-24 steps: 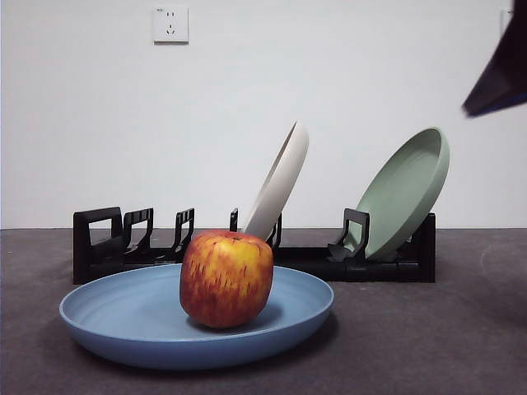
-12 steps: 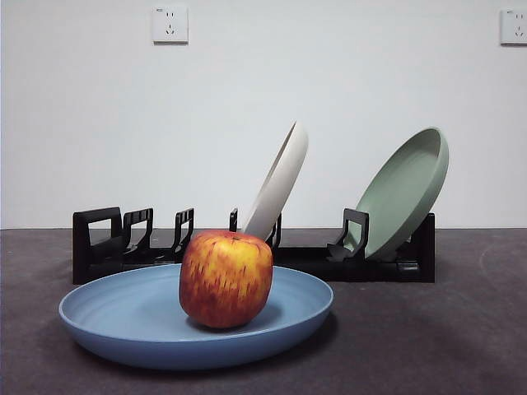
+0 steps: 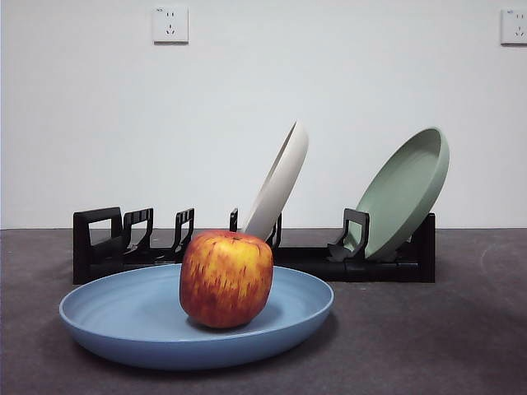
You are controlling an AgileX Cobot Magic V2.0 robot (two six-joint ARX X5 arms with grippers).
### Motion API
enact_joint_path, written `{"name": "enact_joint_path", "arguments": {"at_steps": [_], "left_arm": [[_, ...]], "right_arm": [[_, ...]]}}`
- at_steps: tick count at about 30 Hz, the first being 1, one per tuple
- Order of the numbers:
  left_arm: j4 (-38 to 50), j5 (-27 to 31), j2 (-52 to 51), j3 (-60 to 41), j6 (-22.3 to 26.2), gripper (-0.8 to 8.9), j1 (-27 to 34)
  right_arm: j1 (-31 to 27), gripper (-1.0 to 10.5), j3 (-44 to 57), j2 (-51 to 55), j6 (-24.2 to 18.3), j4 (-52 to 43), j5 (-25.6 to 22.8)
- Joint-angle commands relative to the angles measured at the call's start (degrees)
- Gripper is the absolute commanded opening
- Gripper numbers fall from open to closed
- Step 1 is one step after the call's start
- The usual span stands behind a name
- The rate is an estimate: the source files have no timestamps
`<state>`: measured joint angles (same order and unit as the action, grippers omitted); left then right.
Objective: Take the blue plate from the plate rack,put the plate on the table,take the apple from the table,put the apple in the plate
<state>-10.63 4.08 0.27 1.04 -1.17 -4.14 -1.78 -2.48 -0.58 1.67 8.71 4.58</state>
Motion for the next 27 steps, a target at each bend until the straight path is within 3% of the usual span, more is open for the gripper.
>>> {"name": "enact_joint_path", "arguments": {"at_steps": [1, 27], "left_arm": [[0.35, 0.15, -0.15, -0.81, -0.52, -0.01, 0.13], [0.37, 0.13, -0.15, -0.81, -0.52, -0.01, 0.13]], "right_arm": [[0.02, 0.0, 2.19, 0.52, 3.61, 0.09, 0.28], [1.51, 0.0, 2.19, -0.17, 4.46, 1.6, -0.61]]}}
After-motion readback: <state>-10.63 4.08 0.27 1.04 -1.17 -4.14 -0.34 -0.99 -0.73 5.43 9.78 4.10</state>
